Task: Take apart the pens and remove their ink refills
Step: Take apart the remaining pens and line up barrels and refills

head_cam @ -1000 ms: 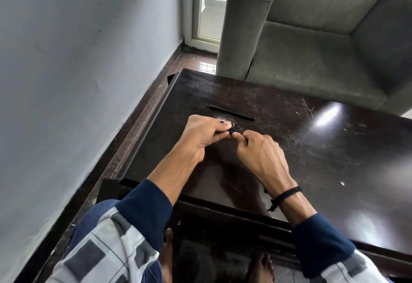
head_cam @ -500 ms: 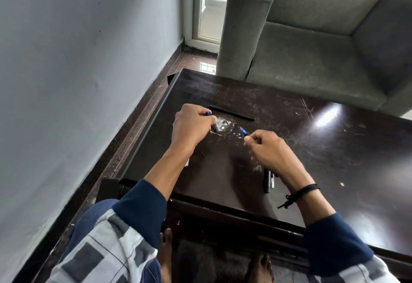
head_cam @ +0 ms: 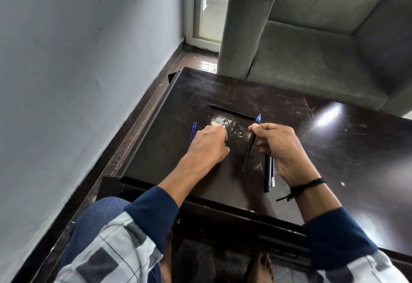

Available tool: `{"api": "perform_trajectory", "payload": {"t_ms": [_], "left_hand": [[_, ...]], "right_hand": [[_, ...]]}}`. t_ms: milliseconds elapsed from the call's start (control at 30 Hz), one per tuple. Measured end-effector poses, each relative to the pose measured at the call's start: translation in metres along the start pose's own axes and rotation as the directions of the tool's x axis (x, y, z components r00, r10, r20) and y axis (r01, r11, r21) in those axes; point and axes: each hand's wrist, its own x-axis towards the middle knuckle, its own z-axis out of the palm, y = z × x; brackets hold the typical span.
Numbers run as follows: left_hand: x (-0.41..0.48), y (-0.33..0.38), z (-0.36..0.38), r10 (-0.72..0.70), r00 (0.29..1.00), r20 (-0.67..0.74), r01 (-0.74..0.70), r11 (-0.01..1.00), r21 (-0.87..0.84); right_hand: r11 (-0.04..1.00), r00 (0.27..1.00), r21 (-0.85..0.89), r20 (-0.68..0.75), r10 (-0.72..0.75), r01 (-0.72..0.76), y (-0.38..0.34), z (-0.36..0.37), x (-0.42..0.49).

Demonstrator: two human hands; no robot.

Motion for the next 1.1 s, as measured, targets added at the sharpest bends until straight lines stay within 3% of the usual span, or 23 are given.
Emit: {"api": "perform_trajectory", "payload": {"t_ms": [133,233,367,500,600,700,767,867,1100], "left_hand": [[-0.002,0.006,-0.008,0.003,0.997,-0.079,-0.011,0.995,-0.095],[0.0,0.008,-0.015,0.001,1.0,-0.002,-0.001,0.959,-0.285],[0.002,0.006,-0.017,0.052,0.985,0.165,0.071,0.751,-0.657],[0.006,0.0,-0.025,-0.042,0.999,0.033,0.053,0.635,-0.771],[0.007,-0.005,-0.036,-0.122,0.992,-0.033,0.03,0.479,-0.877],[0.006,-0.005,-0.041,-0.169,0.985,0.027,0.066,0.234,-0.97],[0.004,-0.002,-0.041,-0.12,0.984,0.129,0.145,0.144,-0.979],[0.0,0.004,-0.036,-0.035,0.982,0.187,0.19,0.124,-0.974],[0.002,0.001,-0.035,-0.06,0.988,0.143,0.151,0.144,-0.978]], "right_hand": [[0.991,1.0,0.131,0.001,0.016,-0.016,-0.001,-0.002,0.0],[0.96,0.999,0.277,0.021,0.025,-0.03,-0.004,-0.001,0.001],[0.918,0.997,0.39,0.063,0.048,-0.069,-0.007,-0.002,-0.001],[0.904,0.996,0.417,0.06,0.07,-0.089,-0.01,-0.003,-0.002],[0.933,0.996,0.354,0.069,0.049,-0.07,-0.01,-0.002,-0.004],[0.945,0.993,0.321,0.112,0.025,-0.06,-0.01,-0.001,-0.008],[0.943,0.992,0.33,0.125,0.009,-0.05,-0.008,0.001,-0.009],[0.949,0.991,0.315,0.132,-0.021,-0.022,-0.006,0.006,-0.01],[0.988,0.99,0.154,0.133,-0.052,0.031,-0.003,0.009,-0.009]]}}
